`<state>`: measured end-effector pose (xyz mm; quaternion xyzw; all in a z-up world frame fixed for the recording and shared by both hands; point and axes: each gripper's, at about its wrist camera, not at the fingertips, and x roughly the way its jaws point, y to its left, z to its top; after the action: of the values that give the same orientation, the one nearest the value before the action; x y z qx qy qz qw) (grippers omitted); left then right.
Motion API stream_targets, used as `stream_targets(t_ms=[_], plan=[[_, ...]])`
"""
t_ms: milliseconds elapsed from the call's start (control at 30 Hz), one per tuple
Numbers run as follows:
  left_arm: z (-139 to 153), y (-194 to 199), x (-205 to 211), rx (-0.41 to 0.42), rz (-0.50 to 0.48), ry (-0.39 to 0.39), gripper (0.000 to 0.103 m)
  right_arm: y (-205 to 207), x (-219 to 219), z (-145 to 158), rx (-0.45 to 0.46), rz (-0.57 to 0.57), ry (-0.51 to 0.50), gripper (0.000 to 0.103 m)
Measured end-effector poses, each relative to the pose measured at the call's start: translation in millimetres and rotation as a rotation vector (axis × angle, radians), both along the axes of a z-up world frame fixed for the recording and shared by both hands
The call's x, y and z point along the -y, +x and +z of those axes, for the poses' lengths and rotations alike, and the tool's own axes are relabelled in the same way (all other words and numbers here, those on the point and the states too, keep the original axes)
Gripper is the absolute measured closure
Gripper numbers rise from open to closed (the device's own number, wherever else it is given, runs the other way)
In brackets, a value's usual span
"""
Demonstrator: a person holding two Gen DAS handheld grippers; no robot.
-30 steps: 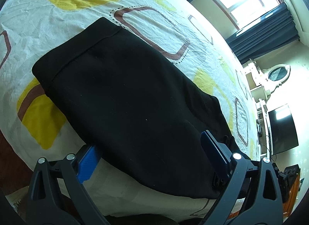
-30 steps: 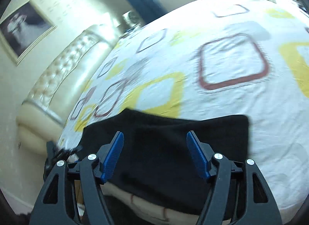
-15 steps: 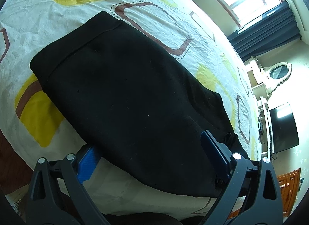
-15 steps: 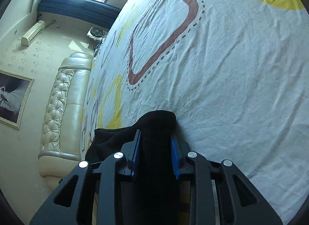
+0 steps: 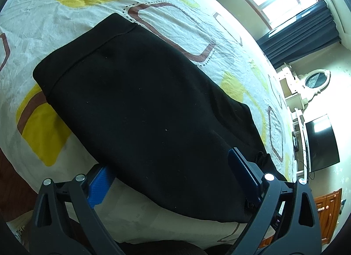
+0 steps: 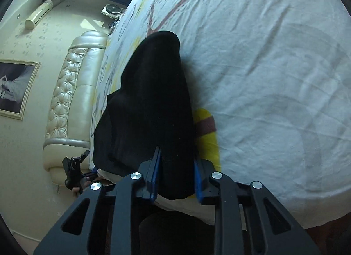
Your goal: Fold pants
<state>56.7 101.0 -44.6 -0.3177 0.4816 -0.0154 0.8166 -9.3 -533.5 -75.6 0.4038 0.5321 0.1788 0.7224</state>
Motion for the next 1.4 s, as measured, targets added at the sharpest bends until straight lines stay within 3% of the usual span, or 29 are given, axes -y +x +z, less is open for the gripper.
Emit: stream_targets(t_ms=[67,100,167,233,367,467,533,733,867,1033,1100,1233,1400], plan=[[0,0,0,-0.002,-0.004,-0.001,0.007,-1,0,-2,0.000,-0.023,0.008,0.078],[1,-1,-1,-0.001,-0.004,-0.003,0.007,-1,1,1,0.003,-0.035,0.015,0.072],[3,-2,-3,0.007,-0.009,-0.013,0.007,-5,1,11,0.012,-0.064,-0.010,0.057],[7,-4,-6,0.024,-0.022,-0.025,0.007,-9,0,31,0.048,-0.132,-0.105,0.036],[15,-5,-17,0.049,-0.056,-0.093,0.007,-30,-5,65,0.135,-0.263,-0.260,0.035],[17,-3,-35,0.034,-0.097,-0.218,0.007,-43,-29,74,0.179,-0.281,-0.310,0.030],[22,-6,-51,0.033,-0.108,-0.250,0.007,-46,-42,74,0.198,-0.262,-0.320,0.030],[47,-27,-110,0.148,-0.028,-0.234,0.007,-40,-82,77,0.230,-0.142,-0.332,0.030],[29,-22,-138,0.117,0.027,-0.296,0.007,-40,-102,85,0.271,-0.098,-0.352,0.030],[0,4,-148,0.039,0.001,-0.203,0.007,-40,-109,92,0.303,-0.090,-0.376,0.030],[-15,4,-156,0.021,-0.005,-0.281,0.007,-39,-108,89,0.289,-0.094,-0.361,0.030],[-49,-6,-156,-0.008,0.043,-0.549,0.007,-37,-109,80,0.261,-0.090,-0.356,0.030],[-52,-10,-153,0.022,0.089,-0.614,0.007,-37,-110,76,0.253,-0.085,-0.359,0.030]])
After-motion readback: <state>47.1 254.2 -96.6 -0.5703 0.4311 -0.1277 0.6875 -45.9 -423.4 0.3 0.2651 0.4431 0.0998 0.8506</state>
